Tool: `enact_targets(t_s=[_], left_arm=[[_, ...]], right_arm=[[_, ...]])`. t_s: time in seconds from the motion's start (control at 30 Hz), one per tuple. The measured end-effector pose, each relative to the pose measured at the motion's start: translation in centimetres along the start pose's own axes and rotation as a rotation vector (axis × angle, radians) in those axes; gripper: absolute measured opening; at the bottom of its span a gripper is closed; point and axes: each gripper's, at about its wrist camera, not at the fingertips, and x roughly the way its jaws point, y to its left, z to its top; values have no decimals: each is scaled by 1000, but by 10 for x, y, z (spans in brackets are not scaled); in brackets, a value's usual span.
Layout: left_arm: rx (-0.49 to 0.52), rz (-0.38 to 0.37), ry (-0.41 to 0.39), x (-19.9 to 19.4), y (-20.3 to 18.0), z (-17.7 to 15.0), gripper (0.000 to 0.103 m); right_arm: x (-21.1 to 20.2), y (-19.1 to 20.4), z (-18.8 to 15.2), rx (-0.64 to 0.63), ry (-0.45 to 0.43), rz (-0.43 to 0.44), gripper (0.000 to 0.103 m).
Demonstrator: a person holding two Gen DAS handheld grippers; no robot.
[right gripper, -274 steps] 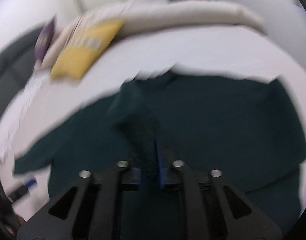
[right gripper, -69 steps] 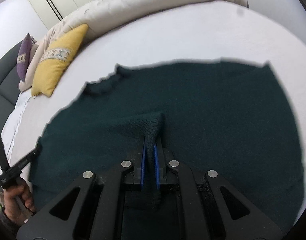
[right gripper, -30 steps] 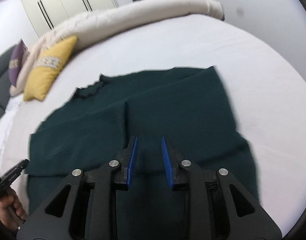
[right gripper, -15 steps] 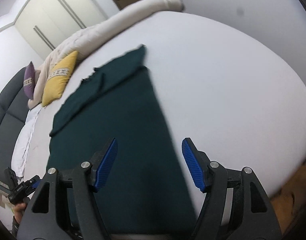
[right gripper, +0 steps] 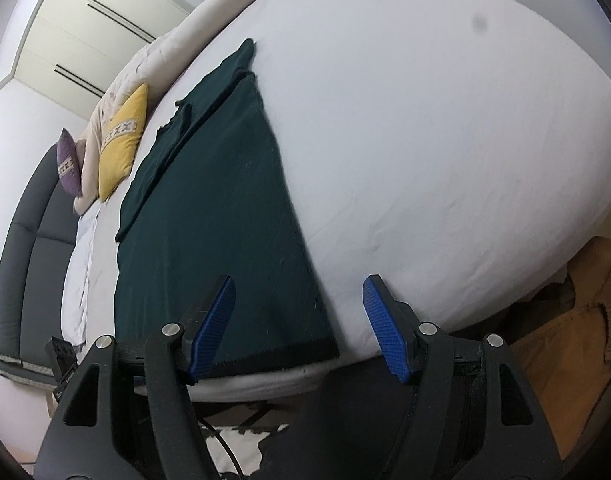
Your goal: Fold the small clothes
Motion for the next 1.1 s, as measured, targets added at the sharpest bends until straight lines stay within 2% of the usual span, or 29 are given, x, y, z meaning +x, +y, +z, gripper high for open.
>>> enact_targets(t_s=[0.1, 0.27, 0.5, 0.6, 0.63, 0.67, 0.73, 0.77, 0.97, 1.1], left_arm=[[-26, -25, 2, 1, 3, 2, 79], [-57, 16, 8, -2, 10, 1, 49], [-53, 22, 14, -4, 6, -2, 54], [-29, 49, 23, -4, 3, -3, 48], [-16, 66, 32, -3, 1, -4, 20], [-17, 67, 47, -1, 1, -5, 7], [-12, 67, 42, -1, 1, -7, 7], [-13, 66, 39, -2, 2, -7, 6], [-23, 40, 11, -20, 8, -8, 6], [-56, -20, -32, -43, 13, -6, 6]], right_arm=[[0, -2, 1, 13, 2, 6, 58], [3, 1, -1, 5, 27, 19, 52], [5, 0, -1, -4, 57, 16, 45], [8, 1, 3, -14, 65, 5, 38], [9, 1, 3, -16, 67, 0, 32], [9, 0, 3, -19, 69, -4, 28], [10, -2, 5, -17, 72, -12, 12], [11, -3, 5, -15, 73, -12, 8], [0, -3, 11, -27, 56, 11, 6], [-12, 0, 17, -12, 34, 76, 6]])
